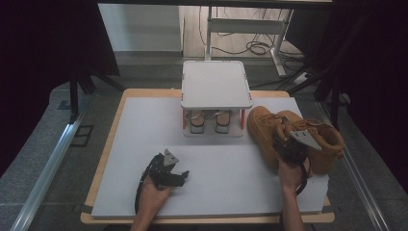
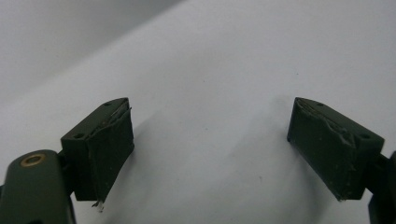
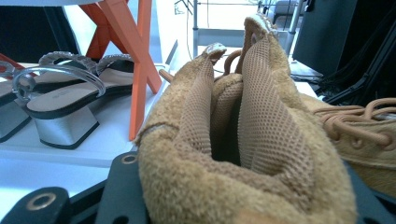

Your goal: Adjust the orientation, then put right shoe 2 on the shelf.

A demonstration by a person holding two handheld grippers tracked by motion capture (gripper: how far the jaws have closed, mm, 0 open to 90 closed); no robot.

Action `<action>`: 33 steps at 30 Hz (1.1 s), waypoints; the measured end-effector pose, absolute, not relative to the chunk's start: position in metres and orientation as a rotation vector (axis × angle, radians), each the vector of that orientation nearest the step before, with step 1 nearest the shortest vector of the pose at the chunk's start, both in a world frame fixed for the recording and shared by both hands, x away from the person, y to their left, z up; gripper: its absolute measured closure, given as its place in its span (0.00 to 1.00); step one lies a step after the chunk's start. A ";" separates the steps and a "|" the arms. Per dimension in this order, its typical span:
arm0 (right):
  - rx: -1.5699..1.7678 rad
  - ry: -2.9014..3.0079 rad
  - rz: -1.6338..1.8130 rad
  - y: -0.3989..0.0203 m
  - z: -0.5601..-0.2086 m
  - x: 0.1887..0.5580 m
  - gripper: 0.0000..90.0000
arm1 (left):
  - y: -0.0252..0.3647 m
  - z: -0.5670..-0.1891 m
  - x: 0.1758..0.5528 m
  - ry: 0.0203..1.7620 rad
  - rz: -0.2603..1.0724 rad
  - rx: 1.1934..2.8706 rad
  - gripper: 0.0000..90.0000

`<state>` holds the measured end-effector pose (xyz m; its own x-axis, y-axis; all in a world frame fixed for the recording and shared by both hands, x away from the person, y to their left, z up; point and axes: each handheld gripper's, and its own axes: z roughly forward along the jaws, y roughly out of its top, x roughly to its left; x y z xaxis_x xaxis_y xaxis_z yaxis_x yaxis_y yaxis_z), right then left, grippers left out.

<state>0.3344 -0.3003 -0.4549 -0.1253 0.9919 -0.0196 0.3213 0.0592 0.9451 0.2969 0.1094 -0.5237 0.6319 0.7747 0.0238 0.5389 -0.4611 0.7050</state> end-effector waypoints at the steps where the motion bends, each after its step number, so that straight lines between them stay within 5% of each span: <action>1: 1.358 1.562 1.093 -0.300 -0.455 0.334 0.59 | 0.109 -0.524 0.297 1.021 0.452 2.179 0.16; 33: 1.284 1.463 1.176 -0.306 -0.388 0.331 0.59 | 0.109 -0.524 0.297 1.020 0.452 2.177 0.16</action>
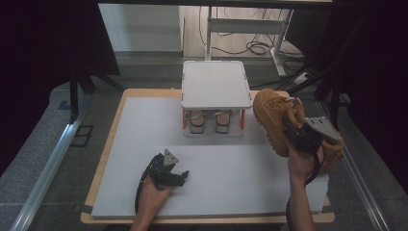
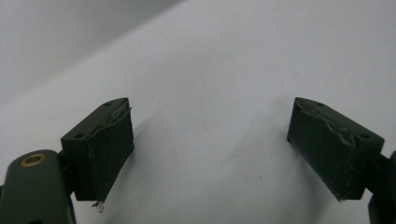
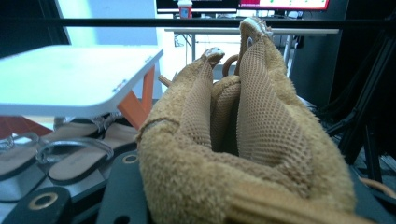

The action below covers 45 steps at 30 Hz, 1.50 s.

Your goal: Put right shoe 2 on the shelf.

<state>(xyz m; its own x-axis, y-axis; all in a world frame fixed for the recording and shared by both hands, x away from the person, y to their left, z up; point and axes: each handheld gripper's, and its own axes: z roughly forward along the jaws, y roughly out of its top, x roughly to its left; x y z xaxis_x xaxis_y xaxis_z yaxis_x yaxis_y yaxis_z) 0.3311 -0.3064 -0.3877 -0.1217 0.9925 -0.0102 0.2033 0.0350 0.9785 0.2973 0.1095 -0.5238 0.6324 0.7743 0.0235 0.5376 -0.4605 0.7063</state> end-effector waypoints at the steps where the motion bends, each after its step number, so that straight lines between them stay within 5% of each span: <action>1: 1.283 1.459 1.182 -0.306 -0.385 0.332 0.59 | 0.110 -0.524 0.297 1.021 0.451 2.176 0.16; 45: 1.201 1.391 1.247 -0.286 -0.311 0.359 0.59 | 0.110 -0.524 0.297 1.019 0.451 2.179 0.16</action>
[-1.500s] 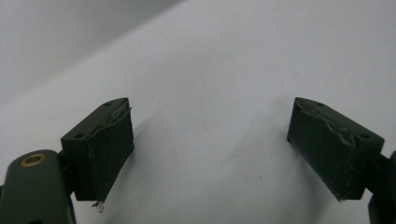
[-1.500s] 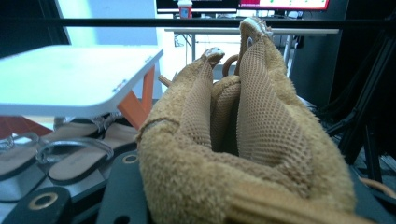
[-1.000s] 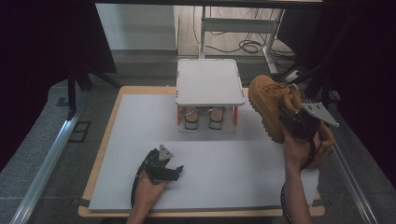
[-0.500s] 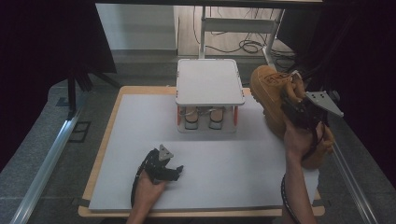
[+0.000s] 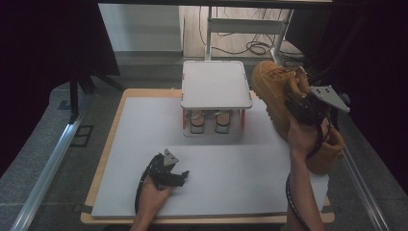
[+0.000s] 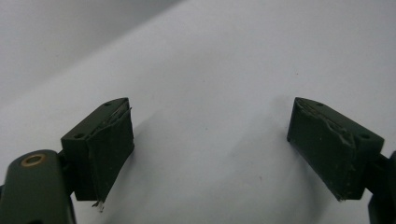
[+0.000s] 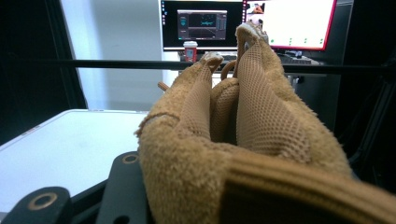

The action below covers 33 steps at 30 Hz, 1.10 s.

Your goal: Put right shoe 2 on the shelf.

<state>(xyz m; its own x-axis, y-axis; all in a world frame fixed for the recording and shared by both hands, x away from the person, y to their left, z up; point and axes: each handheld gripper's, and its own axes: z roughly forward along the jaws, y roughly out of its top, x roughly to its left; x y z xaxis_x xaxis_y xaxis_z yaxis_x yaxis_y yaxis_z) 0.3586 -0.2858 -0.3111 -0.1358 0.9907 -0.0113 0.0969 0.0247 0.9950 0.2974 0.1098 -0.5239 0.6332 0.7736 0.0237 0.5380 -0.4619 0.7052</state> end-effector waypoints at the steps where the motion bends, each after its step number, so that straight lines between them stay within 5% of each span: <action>1: 1.196 1.396 1.250 -0.282 -0.309 0.360 0.59 | 0.110 -0.524 0.297 1.019 0.451 2.179 0.16; 33: 1.132 1.469 1.326 -0.217 -0.303 0.384 0.59 | 0.110 -0.524 0.297 1.012 0.458 2.185 0.16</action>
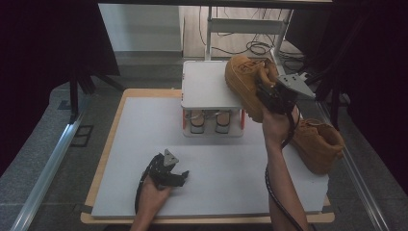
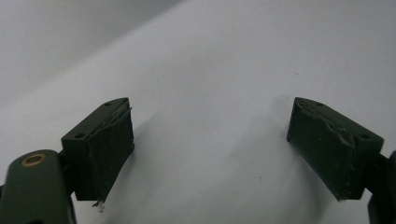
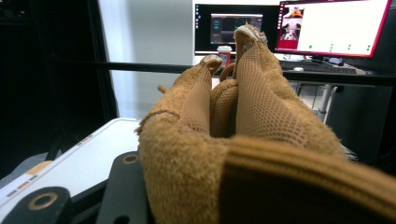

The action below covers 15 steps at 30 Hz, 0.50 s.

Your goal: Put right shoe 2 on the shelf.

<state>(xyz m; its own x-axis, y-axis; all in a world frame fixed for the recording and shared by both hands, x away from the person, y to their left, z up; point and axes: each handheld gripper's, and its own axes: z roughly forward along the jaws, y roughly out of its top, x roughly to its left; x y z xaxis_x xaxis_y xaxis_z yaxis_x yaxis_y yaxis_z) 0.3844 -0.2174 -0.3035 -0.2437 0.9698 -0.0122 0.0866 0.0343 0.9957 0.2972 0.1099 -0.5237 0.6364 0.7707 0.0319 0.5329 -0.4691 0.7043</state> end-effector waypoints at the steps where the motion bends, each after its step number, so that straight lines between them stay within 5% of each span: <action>1: 1.132 1.469 1.326 -0.217 -0.303 0.384 0.59 | 0.110 -0.524 0.297 1.012 0.458 2.185 0.16; 15: 1.081 1.501 1.362 -0.174 -0.299 0.400 0.59 | 0.110 -0.523 0.297 1.007 0.458 2.190 0.16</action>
<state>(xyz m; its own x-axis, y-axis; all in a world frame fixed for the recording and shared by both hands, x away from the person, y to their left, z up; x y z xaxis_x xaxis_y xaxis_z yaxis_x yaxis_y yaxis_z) 0.4000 -0.1743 -0.2994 -0.2956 0.9550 -0.0244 0.0685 0.0467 0.9966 0.2972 0.1102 -0.5234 0.6398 0.7677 0.0346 0.5310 -0.4741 0.7023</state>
